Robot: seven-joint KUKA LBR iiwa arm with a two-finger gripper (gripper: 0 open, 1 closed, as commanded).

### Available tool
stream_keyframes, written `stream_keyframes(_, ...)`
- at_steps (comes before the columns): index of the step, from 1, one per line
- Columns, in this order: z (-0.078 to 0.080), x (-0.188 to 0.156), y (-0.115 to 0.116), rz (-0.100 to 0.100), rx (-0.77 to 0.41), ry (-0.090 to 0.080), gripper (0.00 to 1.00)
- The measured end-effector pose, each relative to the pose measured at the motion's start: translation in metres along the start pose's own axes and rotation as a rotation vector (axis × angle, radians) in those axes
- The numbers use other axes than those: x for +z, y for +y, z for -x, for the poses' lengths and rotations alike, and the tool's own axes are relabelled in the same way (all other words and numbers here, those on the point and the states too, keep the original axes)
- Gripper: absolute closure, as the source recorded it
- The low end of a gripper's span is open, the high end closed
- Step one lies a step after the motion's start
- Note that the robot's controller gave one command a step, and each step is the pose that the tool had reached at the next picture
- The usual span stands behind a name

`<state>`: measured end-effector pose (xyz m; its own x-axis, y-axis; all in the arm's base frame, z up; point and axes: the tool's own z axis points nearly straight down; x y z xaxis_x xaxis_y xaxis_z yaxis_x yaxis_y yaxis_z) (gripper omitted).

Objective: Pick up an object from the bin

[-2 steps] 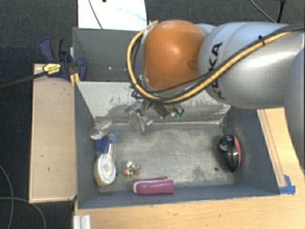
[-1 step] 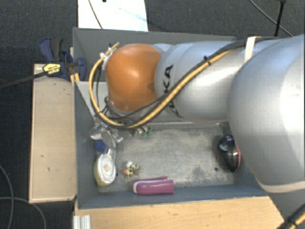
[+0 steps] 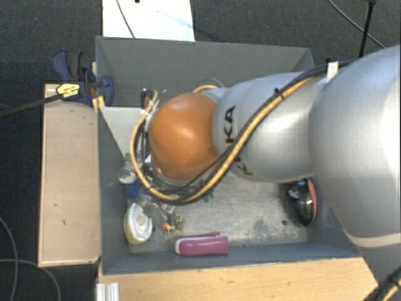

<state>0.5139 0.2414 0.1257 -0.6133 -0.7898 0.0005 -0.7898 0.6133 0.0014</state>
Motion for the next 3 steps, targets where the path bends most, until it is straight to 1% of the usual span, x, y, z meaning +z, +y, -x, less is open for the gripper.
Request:
stream_keyframes(1,0.001,-0.001,-0.001,-0.001,0.004,-0.002,0.0)
stream_keyframes(2,0.039,0.057,-0.035,-0.005,-0.014,-0.001,0.0)
stream_keyframes(3,0.041,0.054,-0.032,-0.002,-0.013,-0.006,1.0)
